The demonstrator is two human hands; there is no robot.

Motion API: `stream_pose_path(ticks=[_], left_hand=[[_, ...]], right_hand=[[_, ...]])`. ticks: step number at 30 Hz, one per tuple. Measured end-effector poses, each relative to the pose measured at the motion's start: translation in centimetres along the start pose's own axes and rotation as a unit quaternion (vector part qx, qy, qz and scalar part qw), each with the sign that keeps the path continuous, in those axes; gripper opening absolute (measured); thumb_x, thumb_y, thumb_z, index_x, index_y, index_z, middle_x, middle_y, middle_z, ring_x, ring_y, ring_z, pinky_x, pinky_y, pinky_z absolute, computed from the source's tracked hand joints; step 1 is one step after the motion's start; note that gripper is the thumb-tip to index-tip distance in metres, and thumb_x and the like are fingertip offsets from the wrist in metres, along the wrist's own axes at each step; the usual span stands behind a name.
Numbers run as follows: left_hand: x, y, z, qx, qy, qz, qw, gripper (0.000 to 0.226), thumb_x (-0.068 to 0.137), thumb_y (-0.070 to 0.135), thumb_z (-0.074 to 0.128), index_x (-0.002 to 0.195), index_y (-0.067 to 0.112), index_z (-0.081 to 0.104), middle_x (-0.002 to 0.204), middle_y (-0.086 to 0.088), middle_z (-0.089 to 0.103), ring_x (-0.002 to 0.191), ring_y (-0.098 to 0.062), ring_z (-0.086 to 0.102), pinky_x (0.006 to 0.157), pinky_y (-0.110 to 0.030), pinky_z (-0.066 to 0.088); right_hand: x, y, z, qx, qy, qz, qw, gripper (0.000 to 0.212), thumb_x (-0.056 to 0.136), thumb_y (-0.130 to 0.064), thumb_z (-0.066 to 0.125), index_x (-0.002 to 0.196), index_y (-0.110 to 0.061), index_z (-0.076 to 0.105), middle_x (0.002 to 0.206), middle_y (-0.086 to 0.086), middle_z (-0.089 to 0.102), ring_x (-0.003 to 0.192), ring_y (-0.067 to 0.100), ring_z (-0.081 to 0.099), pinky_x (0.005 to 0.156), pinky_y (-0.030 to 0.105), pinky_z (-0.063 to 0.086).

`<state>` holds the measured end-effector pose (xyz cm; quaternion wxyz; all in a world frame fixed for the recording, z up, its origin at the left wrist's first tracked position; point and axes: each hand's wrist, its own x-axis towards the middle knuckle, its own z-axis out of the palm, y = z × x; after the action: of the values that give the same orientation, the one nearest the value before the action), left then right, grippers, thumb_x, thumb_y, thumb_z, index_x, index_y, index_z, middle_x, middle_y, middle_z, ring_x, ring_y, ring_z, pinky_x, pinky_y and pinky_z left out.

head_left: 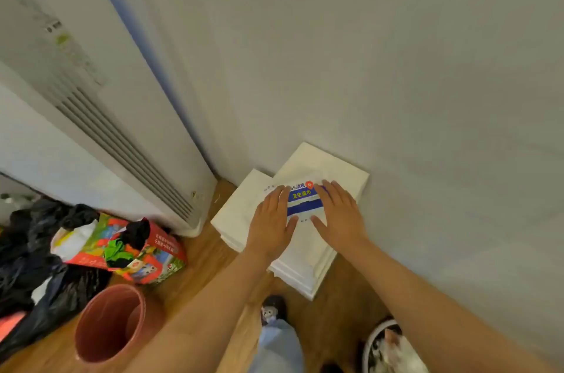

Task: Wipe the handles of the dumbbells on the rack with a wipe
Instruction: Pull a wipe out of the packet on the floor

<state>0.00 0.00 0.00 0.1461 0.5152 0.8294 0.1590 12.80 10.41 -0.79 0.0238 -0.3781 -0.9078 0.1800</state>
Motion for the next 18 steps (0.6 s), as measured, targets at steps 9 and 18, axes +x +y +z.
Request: stream_pose_path(ticks=[9, 18], left_hand=[[6.3, -3.3, 2.1, 0.005, 0.01, 0.094, 0.995, 0.056, 0.08, 0.036, 0.076, 0.126, 0.008, 0.058, 0.121, -0.01, 0.062, 0.109, -0.028, 0.061, 0.092, -0.038, 0.051], [8.8, -3.0, 2.1, -0.004, -0.038, 0.065, 0.997, 0.059, 0.09, 0.056, 0.056, 0.135, 0.021, 0.046, 0.132, 0.003, 0.048, 0.118, -0.012, 0.042, 0.099, -0.02, 0.034]], right_hand=[[3.5, -0.4, 2.8, 0.089, 0.009, 0.075, 0.993, 0.063, 0.092, -0.031, 0.062, 0.147, -0.018, 0.035, 0.154, 0.003, 0.035, 0.141, 0.022, 0.032, 0.117, 0.037, 0.028], [3.9, -0.8, 3.2, 0.183, 0.035, 0.15, 0.971, 0.056, 0.094, -0.026, 0.06, 0.145, -0.021, 0.036, 0.145, 0.0, 0.044, 0.131, 0.017, 0.043, 0.11, 0.029, 0.033]])
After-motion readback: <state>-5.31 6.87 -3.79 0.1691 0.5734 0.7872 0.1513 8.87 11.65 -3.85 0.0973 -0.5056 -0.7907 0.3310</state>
